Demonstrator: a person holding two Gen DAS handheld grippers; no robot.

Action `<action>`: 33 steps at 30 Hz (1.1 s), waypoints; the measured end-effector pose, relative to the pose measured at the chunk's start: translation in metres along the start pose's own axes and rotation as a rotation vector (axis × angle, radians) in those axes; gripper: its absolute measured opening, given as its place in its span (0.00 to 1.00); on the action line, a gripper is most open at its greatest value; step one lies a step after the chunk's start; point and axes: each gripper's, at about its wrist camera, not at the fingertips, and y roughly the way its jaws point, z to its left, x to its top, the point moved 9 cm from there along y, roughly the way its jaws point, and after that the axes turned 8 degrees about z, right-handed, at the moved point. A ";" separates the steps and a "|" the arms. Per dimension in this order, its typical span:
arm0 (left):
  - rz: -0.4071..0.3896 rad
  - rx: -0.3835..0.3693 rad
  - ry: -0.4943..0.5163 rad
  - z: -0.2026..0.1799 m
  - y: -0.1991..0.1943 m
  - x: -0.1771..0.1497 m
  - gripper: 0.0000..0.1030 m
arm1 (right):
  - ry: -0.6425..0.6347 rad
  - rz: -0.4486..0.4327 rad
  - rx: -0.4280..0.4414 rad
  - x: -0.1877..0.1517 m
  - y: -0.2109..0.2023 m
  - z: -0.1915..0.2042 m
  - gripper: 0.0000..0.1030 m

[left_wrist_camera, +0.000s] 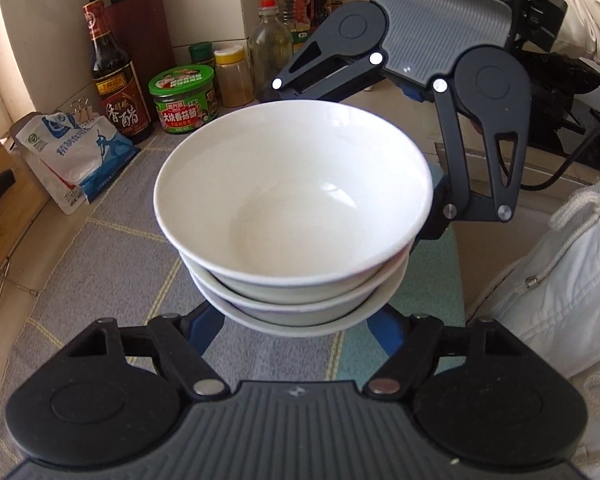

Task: Organize plates and bowls
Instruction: 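Carry the bowl stack with the right tool over the plate stack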

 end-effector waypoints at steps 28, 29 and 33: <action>-0.031 -0.017 0.053 0.018 0.089 0.091 0.75 | 0.132 0.047 -0.082 -0.074 -0.005 -0.092 0.83; -0.031 -0.017 0.051 0.018 0.089 0.092 0.75 | 0.133 0.047 -0.084 -0.074 -0.005 -0.093 0.83; -0.034 -0.017 0.048 0.019 0.090 0.094 0.75 | 0.141 0.048 -0.087 -0.076 -0.005 -0.095 0.83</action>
